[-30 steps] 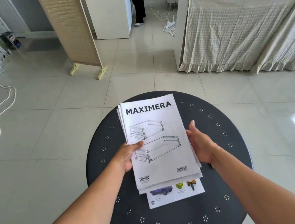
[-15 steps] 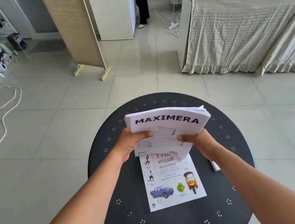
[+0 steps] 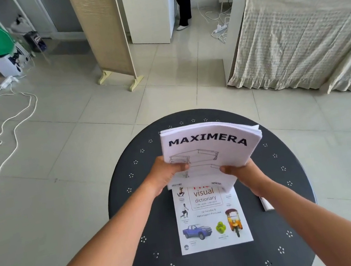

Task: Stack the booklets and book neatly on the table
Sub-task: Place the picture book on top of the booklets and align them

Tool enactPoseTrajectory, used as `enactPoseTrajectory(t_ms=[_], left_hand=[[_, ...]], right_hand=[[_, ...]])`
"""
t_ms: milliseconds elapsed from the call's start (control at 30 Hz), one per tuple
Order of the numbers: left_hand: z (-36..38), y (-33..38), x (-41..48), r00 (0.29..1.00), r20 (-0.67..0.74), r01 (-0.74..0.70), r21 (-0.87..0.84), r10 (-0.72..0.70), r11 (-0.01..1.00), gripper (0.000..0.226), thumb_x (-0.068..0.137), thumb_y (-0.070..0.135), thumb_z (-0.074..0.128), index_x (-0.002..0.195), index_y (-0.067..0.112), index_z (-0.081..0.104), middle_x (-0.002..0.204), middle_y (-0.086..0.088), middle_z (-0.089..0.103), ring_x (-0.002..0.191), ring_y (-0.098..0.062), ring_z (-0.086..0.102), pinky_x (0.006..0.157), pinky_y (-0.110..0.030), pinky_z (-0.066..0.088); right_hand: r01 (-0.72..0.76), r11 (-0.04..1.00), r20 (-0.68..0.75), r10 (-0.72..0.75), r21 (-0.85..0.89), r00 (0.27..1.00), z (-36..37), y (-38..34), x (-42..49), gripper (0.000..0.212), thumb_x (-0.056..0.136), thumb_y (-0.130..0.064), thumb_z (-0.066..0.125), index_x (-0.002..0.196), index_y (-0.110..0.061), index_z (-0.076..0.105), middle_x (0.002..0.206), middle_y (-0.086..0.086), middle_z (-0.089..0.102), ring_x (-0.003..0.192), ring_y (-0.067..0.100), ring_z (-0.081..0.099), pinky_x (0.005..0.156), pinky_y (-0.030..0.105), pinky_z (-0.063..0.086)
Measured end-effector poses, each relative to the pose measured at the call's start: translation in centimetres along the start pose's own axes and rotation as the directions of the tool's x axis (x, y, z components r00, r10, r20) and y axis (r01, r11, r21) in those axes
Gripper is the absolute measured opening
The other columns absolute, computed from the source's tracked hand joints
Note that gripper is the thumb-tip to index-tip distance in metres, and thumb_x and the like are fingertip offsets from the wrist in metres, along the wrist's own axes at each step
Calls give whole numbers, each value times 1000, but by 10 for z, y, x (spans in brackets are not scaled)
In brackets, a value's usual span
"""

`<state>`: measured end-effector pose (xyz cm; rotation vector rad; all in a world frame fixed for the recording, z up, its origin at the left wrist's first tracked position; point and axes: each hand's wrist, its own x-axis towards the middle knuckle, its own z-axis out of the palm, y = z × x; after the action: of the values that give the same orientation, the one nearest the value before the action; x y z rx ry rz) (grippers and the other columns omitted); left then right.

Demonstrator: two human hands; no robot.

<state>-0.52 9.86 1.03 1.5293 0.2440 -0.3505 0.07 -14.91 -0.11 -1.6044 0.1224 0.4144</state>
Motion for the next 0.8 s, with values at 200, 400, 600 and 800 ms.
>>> enactPoseTrajectory(t_ms=[200, 400, 600, 800], left_hand=[[-1, 8, -8, 996, -28, -87, -39, 86, 995, 35, 70, 1, 79, 103, 12, 71, 100, -1, 76, 91, -13, 72, 80, -26, 57], [4, -30, -13, 999, -34, 26, -3, -26, 1000, 33, 72, -4, 75, 97, 17, 70, 104, -3, 73, 94, -12, 70, 92, -37, 54], [3, -36, -5, 998, -47, 51, 82, -47, 995, 33, 77, 9, 75, 109, 14, 70, 113, -5, 72, 104, -18, 67, 95, -36, 51], [-6, -34, -14, 989, -38, 137, -85, -141, 987, 26, 83, 14, 71, 108, 10, 69, 107, -7, 73, 103, -24, 67, 97, -36, 49]], right_hand=[[56, 998, -39, -55, 32, 998, -2, -13, -6, 38, 81, 7, 72, 102, -23, 66, 110, 7, 72, 100, 22, 67, 88, 38, 55], [-113, 990, -38, 110, -89, 993, 6, 26, -16, 36, 80, 10, 70, 97, -22, 66, 107, 8, 72, 102, 25, 66, 97, 48, 52], [-178, 978, -124, 165, -105, 978, 11, 28, -8, 17, 86, -2, 70, 91, -18, 69, 103, 8, 73, 105, 32, 66, 98, 49, 52], [-174, 984, -84, 171, -26, 982, 13, 13, -5, 11, 92, -8, 66, 102, -11, 69, 99, 9, 75, 86, 26, 71, 84, 41, 58]])
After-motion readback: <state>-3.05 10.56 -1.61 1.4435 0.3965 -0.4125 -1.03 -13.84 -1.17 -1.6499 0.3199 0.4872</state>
